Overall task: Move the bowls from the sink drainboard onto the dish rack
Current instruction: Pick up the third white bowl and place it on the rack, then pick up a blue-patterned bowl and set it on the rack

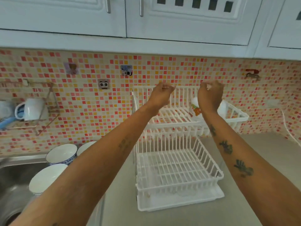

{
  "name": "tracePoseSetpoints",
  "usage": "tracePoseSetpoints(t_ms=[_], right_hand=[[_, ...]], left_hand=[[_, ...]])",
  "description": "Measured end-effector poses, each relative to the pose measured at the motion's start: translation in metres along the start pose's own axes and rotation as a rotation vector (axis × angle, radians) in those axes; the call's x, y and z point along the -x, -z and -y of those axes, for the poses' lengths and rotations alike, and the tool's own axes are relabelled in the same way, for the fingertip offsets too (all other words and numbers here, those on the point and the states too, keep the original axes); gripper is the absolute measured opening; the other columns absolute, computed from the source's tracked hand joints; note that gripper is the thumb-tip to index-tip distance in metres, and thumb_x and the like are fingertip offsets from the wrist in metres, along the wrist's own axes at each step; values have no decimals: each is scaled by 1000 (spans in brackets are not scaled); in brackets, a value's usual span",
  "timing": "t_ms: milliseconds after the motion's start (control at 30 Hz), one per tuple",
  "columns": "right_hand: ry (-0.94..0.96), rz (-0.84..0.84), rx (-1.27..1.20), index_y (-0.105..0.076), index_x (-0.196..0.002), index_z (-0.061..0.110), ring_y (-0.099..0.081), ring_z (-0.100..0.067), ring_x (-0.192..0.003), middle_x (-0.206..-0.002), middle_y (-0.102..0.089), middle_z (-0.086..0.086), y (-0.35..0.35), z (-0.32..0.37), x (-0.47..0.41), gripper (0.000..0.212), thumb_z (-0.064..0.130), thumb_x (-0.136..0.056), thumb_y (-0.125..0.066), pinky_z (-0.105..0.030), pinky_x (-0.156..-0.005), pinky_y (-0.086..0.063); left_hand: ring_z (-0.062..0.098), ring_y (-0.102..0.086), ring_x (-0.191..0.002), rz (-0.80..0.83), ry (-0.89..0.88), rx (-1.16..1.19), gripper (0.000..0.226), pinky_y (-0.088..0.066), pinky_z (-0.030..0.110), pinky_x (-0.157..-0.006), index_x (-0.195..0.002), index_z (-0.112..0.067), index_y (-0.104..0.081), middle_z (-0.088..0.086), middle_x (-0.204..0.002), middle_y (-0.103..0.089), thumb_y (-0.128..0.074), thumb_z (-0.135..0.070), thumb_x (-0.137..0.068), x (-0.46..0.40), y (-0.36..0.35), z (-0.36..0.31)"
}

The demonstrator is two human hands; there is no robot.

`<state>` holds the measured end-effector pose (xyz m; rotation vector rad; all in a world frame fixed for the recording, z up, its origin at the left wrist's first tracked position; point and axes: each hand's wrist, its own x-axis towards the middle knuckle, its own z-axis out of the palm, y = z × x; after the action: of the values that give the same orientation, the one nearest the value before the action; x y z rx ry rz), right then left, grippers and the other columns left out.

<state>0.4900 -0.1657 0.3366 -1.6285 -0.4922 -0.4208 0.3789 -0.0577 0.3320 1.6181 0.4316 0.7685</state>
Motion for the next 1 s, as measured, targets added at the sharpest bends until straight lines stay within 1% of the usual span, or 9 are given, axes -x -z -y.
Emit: tracePoseSetpoints(t_ms=[200,367,467,600,633,667,767,833,1000], right_hand=[[53,312,-315,-42,-66,34,-51,-15,-82,-102,-57,-7,-79,101,83,23,26,-87,-47,-32,-71,-42],[50,719,-373,-43,-65,12,-42,-17,-55,-64,-47,-4,-151,144,173,32,23,-94,-45,-32,-58,-36],[-14,910,-330,-59,-96,-12,-60,-42,-86,-104,-62,-30,-197,148,226,39,24,-96,-45,-50,-79,-51],[-164,1069,-270,-56,-105,-14,-55,-52,-97,-110,-59,-35,-252,138,286,42,25,-94,-45,-53,-84,-48],[-197,1098,-248,-55,-106,-15,-34,-22,-81,-96,-57,-29,-265,133,299,43,25,-93,-45,-51,-86,-49],[-230,1122,-224,-55,-109,-15,-40,-36,-127,-116,-58,-36,-277,128,312,45,25,-92,-46,-54,-92,-48],[-320,1185,-152,-62,-105,-7,-60,-37,-98,-105,-62,-25,-306,106,343,39,28,-93,-49,-54,-100,-44],[-402,1212,-125,-58,-120,-9,-60,-34,-105,-120,-63,-23,-325,87,359,46,28,-93,-50,-51,-97,-46],[-544,1262,-32,-58,-93,15,-50,-21,-85,-98,-57,-3,-355,42,391,20,34,-93,-51,-32,-76,-36]], left_hand=[[16,-55,-107,-245,3,81,21,-49,38,-97,-114,-11,-58,0,-120,-58,-51,-24,-100,33,126,1],[18,-57,-115,-482,100,39,34,-50,39,-93,-123,-8,-61,6,-131,-61,-52,-29,-97,86,252,22],[19,-56,-119,-608,180,71,27,-47,37,-90,-113,-14,-61,4,-121,-63,-48,-34,-100,122,320,40],[19,-55,-111,-745,292,127,29,-44,36,-88,-112,-14,-57,6,-117,-63,-44,-37,-101,168,392,75],[20,-56,-112,-777,322,136,28,-43,37,-89,-112,-15,-57,7,-122,-64,-44,-37,-101,178,407,88],[22,-56,-115,-808,350,145,30,-43,38,-91,-116,-15,-57,8,-127,-63,-43,-37,-101,188,420,101],[26,-53,-127,-872,437,182,46,-41,41,-98,-131,-10,-54,9,-133,-61,-41,-41,-101,211,450,141],[25,-59,-115,-884,491,200,51,-43,38,-88,-135,-7,-52,9,-127,-64,-41,-43,-101,224,462,166],[20,-56,-96,-911,601,189,43,-41,34,-81,-111,-13,-60,9,-125,-64,-46,-51,-97,238,481,225]])
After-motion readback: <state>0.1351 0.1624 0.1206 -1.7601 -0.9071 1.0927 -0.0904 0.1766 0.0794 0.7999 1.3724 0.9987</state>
